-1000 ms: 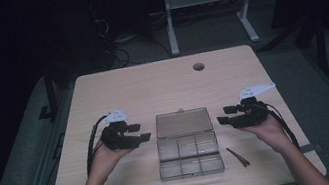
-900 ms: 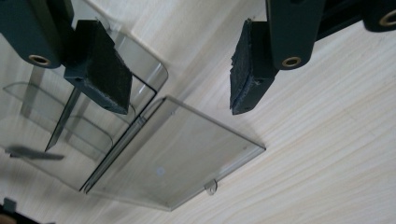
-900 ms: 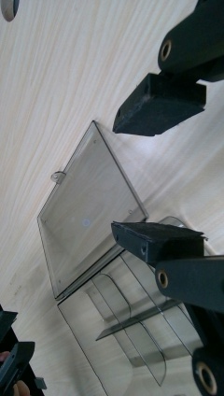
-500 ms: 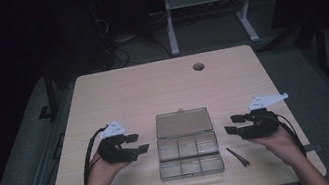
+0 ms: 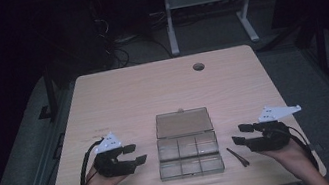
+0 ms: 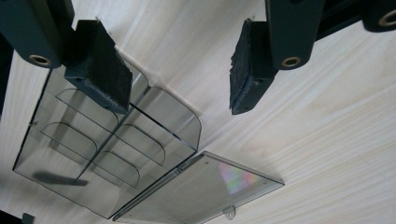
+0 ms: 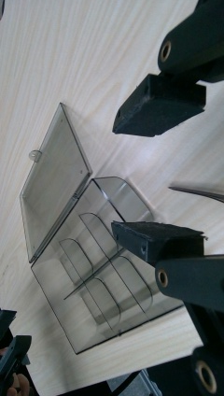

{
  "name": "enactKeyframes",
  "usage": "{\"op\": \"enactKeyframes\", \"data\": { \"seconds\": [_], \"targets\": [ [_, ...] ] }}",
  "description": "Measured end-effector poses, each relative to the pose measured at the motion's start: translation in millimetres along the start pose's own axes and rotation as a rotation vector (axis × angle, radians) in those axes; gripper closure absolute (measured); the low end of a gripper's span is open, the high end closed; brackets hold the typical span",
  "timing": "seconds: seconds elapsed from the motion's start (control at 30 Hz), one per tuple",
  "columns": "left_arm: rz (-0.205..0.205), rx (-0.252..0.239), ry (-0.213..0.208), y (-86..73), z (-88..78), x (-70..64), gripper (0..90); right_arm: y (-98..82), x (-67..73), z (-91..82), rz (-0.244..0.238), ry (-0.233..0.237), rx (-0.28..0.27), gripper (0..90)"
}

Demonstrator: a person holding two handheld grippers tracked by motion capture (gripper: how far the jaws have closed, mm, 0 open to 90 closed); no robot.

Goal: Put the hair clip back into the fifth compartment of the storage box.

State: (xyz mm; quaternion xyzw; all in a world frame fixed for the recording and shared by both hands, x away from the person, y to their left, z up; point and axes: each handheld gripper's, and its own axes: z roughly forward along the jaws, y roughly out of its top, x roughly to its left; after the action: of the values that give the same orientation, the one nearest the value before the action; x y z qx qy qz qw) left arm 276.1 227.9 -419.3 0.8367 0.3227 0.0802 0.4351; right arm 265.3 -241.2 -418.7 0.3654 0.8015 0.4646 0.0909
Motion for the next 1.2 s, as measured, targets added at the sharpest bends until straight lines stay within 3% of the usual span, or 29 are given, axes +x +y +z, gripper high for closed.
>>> {"op": "enactKeyframes", "data": {
  "seconds": [0.2, 0.43, 0.67, 0.93, 1.2],
  "targets": [
    [0.007, -0.005, 0.023, -8.3, -0.3, -3.2, 36.8, -14.1, 4.2, -2.7, 0.005, -0.012, 0.012, 45.5],
    [0.018, 0.001, 0.021, -16.1, 0.9, -5.0, 36.5, -30.5, 8.8, 2.1, 0.007, -0.009, 0.027, 46.5],
    [0.024, 0.009, 0.025, -19.0, 1.9, -4.8, 36.0, -38.5, 14.7, 10.2, -0.021, -0.03, 0.101, 47.4],
    [0.025, 0.011, 0.032, -19.5, 1.2, -3.3, 35.6, -41.2, 21.1, 4.5, -0.004, -0.046, 0.133, 50.1],
    [0.049, 0.029, 0.043, -18.6, 3.2, -6.2, 35.6, -46.5, 22.5, 11.7, -0.001, -0.056, 0.201, 52.5]
  ]
}}
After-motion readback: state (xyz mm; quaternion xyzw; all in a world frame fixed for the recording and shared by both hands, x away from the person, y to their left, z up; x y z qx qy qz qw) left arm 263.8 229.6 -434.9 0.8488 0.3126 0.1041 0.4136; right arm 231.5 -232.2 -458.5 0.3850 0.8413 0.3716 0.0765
